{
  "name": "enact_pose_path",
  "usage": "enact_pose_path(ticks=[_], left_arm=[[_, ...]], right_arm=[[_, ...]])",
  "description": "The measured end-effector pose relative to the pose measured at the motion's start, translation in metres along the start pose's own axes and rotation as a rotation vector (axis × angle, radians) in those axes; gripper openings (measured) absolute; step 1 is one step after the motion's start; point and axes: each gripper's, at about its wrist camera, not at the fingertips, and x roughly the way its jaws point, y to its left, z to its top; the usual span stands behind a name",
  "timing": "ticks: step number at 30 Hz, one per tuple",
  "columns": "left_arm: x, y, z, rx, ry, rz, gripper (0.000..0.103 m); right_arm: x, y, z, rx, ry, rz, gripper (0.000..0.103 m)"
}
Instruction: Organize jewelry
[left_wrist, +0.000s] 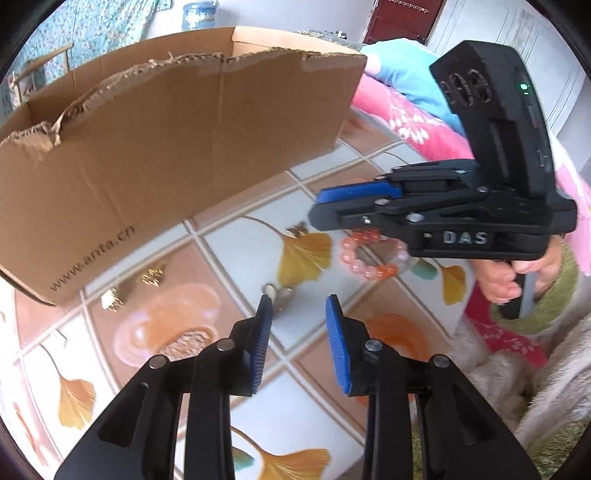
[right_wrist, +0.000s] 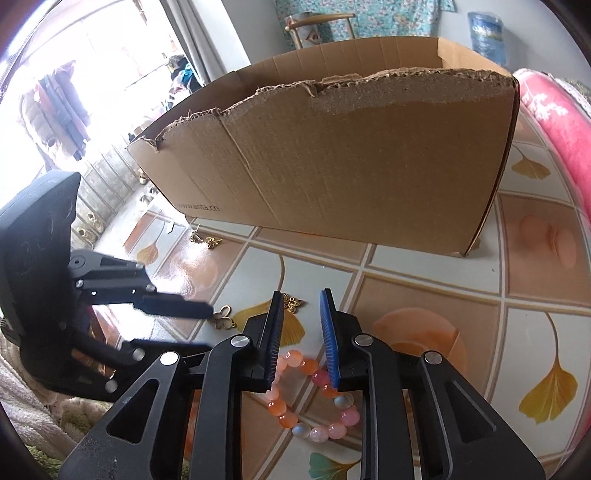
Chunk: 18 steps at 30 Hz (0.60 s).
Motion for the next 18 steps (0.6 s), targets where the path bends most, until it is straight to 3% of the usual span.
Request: enact_pose_path(ticks=[11, 15, 18], left_arm=[[0.01, -0.01, 0.008, 0.061, -0.015, 0.17, 0.029], [0.011, -0.013, 0.006, 0.083, -0.013, 0.207, 0.029], [0.01, -0.012, 0.007, 0.072, -0.012, 0.215, 0.023]], right_arm=[[-0.013, -0.005, -0.009, 0.021, -0.019, -0.029, 0.021], [-0.015, -0.002, -0.01, 0.019, -0.031, -0.037, 0.021], [-0.015, 0.003, -0.01, 0.004, -0.038, -0.054, 0.021]])
